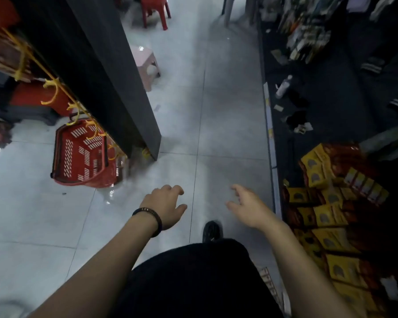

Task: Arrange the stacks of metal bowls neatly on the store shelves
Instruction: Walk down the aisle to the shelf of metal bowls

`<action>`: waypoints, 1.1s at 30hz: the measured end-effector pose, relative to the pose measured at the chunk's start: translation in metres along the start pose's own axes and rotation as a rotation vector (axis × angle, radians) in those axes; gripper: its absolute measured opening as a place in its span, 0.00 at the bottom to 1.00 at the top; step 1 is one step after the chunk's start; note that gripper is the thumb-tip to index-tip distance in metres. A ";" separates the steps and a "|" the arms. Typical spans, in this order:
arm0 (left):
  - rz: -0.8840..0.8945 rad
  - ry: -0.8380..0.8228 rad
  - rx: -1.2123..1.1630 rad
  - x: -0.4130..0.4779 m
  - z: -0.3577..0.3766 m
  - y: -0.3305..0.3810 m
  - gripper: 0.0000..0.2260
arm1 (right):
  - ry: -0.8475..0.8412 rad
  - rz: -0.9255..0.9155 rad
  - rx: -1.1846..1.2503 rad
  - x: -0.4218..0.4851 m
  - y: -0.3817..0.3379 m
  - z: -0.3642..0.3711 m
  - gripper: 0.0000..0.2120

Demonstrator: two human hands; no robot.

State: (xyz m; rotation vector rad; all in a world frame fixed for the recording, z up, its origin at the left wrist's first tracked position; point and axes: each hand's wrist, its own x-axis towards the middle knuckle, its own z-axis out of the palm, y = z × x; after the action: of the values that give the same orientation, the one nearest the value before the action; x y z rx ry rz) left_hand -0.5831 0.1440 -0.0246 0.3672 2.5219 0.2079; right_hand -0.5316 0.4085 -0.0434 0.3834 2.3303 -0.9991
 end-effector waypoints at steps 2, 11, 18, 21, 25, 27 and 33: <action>-0.017 0.033 -0.043 0.035 -0.025 0.007 0.21 | -0.034 -0.019 -0.018 0.038 -0.014 -0.031 0.29; -0.074 0.056 -0.130 0.199 -0.126 0.005 0.21 | -0.031 -0.078 -0.048 0.199 -0.092 -0.146 0.28; -0.018 0.005 -0.202 0.358 -0.225 -0.013 0.25 | -0.051 -0.086 -0.160 0.327 -0.176 -0.231 0.29; -0.002 -0.006 -0.198 0.421 -0.275 -0.022 0.24 | -0.041 -0.081 -0.214 0.374 -0.211 -0.271 0.28; -0.002 -0.008 -0.156 0.500 -0.332 -0.039 0.25 | 0.026 -0.085 -0.241 0.444 -0.244 -0.317 0.27; -0.023 -0.018 -0.162 0.531 -0.353 -0.049 0.26 | 0.052 -0.082 -0.233 0.476 -0.257 -0.334 0.27; -0.133 -0.026 -0.210 0.630 -0.408 -0.080 0.26 | 0.016 -0.100 -0.252 0.597 -0.294 -0.391 0.28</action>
State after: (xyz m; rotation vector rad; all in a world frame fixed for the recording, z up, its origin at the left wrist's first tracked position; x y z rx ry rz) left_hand -1.3320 0.2324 -0.0370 0.1176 2.4589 0.4083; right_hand -1.2948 0.5173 -0.0176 0.1776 2.4724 -0.7361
